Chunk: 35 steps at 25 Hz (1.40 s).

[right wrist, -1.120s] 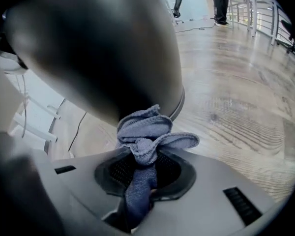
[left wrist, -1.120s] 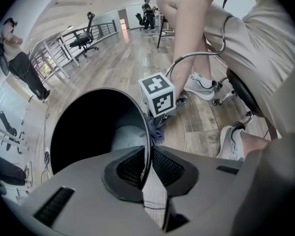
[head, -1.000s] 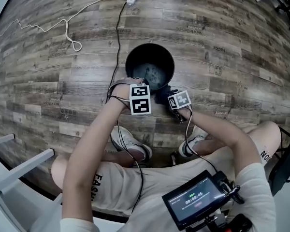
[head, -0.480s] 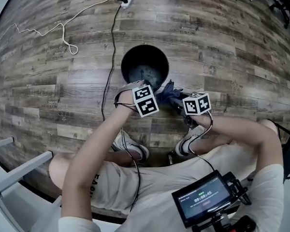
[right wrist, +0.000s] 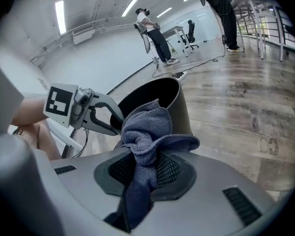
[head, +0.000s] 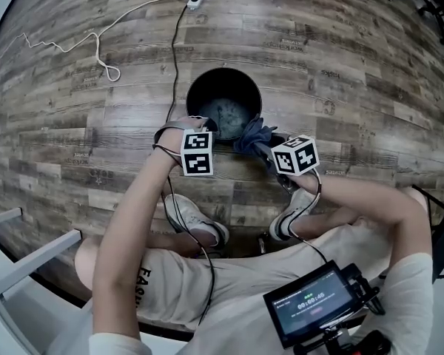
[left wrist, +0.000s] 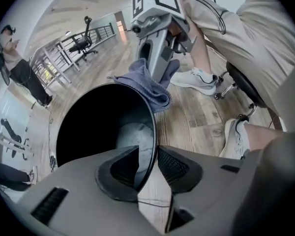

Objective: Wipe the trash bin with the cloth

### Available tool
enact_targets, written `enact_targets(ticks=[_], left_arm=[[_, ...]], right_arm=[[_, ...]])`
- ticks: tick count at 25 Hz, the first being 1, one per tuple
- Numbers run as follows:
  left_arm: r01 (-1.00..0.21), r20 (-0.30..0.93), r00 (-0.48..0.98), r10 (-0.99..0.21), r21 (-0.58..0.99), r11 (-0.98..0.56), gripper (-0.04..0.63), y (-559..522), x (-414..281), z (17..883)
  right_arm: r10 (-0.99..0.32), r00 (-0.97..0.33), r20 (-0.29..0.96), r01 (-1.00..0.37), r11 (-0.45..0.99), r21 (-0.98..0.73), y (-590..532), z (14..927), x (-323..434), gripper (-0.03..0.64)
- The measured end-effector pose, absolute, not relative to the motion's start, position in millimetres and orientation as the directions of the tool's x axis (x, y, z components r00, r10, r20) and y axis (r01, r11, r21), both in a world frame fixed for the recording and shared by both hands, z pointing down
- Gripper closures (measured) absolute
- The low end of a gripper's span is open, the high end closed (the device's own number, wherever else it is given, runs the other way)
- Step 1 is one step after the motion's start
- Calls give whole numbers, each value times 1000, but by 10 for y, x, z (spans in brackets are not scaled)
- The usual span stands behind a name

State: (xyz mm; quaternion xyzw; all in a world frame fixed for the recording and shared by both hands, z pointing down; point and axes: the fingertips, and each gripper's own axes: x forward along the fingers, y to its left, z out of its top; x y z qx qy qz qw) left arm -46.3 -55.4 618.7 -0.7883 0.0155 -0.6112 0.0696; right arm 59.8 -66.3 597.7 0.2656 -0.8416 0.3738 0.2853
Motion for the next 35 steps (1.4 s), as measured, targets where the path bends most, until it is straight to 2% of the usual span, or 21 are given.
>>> enact_targets(ticks=[8,16,22,30,35], left_arm=[[147,960,259,-104,-146,-978,497,-517,-451,6192],[160,960,263,-92,-137,-978,500,-523,-447,6195],[153,961,261,-88,-131,-979,500,-514,-448,6206],[74,961,255,-106,-129,-989,486,-548,-436,6215],[-46,924,371,-92,-80,-996,466,-468,-324,5975]], right_arm=[[-191,-638,746,-659,637,-400,-777,6639,421,534],[-190,-518,834,-752,566,-338,-767,7676,387,534],[-110,-469,877,-775,527,-349,-686,8139,338,534],[-80,-453,888,-759,556,-338,-518,7648,663,534],[-126,-484,866,-743,583,-330,-595,6888,1040,534]])
